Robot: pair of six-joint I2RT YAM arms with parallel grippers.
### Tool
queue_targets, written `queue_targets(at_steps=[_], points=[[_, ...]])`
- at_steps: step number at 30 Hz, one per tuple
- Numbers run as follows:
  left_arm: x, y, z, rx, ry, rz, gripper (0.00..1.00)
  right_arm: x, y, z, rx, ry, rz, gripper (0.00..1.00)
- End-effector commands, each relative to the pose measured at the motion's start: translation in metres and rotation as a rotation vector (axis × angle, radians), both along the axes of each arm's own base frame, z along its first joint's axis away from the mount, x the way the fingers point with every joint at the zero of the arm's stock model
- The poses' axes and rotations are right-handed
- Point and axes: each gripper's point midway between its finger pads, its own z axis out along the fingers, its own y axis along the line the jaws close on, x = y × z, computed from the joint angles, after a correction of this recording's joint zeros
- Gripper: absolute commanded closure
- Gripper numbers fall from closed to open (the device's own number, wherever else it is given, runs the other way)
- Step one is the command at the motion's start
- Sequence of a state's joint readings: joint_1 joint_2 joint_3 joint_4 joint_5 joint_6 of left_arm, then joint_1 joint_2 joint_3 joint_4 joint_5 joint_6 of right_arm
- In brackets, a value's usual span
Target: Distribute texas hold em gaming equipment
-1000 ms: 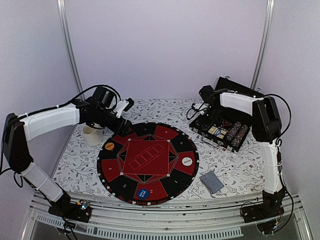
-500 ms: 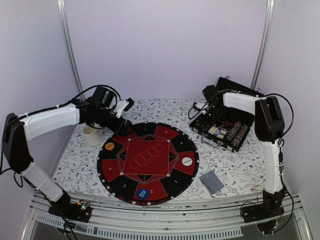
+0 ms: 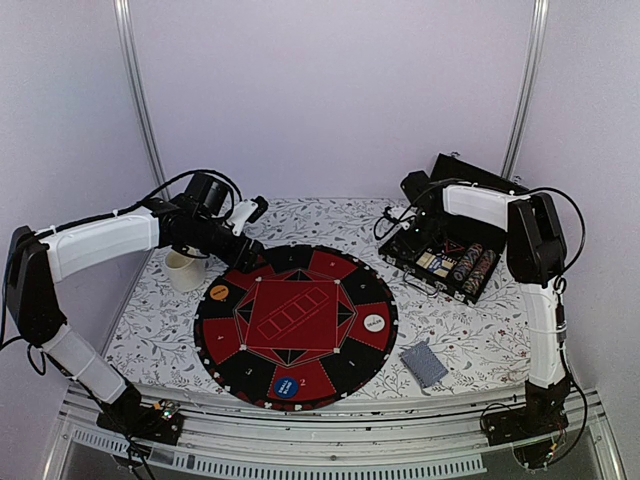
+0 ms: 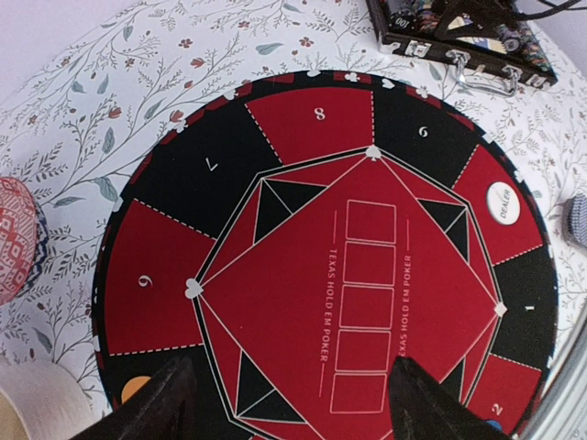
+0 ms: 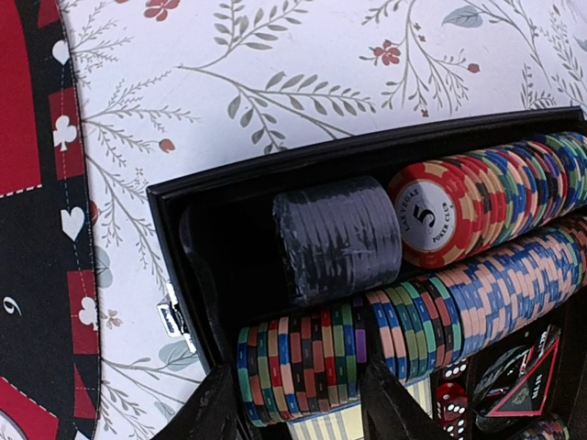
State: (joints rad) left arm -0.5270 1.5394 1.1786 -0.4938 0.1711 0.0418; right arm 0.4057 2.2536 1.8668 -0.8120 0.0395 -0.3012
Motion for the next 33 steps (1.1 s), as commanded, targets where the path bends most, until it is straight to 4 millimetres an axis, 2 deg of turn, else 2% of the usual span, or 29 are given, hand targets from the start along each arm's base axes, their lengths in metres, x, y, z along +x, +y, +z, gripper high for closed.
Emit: queue_targets(at_steps=[1,6,12,17,25,29,33], points=[[-0.001,0.008,-0.002,0.011,0.006,0.009,0.26,-0.021,-0.012,-0.044,-0.052,0.134,-0.021,0.55],[-0.001,0.007,-0.003,0.01,0.01,0.007,0.26,-0.026,0.005,-0.029,-0.011,0.119,0.017,0.58],[0.0,0.007,-0.002,0.01,0.007,0.006,0.26,-0.015,0.006,-0.009,0.002,0.051,0.002,0.59],[-0.001,0.007,-0.002,0.011,0.008,0.006,0.26,-0.008,0.015,0.019,0.06,-0.01,0.013,0.59],[-0.001,0.008,-0.001,0.01,0.005,0.006,0.26,-0.002,0.003,0.028,0.032,-0.029,-0.008,0.52],[-0.001,0.008,0.0,0.009,0.004,0.007,0.26,-0.001,0.0,0.05,0.06,-0.058,-0.017,0.49],[-0.002,0.008,0.0,0.008,0.006,0.005,0.26,-0.007,-0.014,0.078,0.062,-0.086,-0.012,0.45]])
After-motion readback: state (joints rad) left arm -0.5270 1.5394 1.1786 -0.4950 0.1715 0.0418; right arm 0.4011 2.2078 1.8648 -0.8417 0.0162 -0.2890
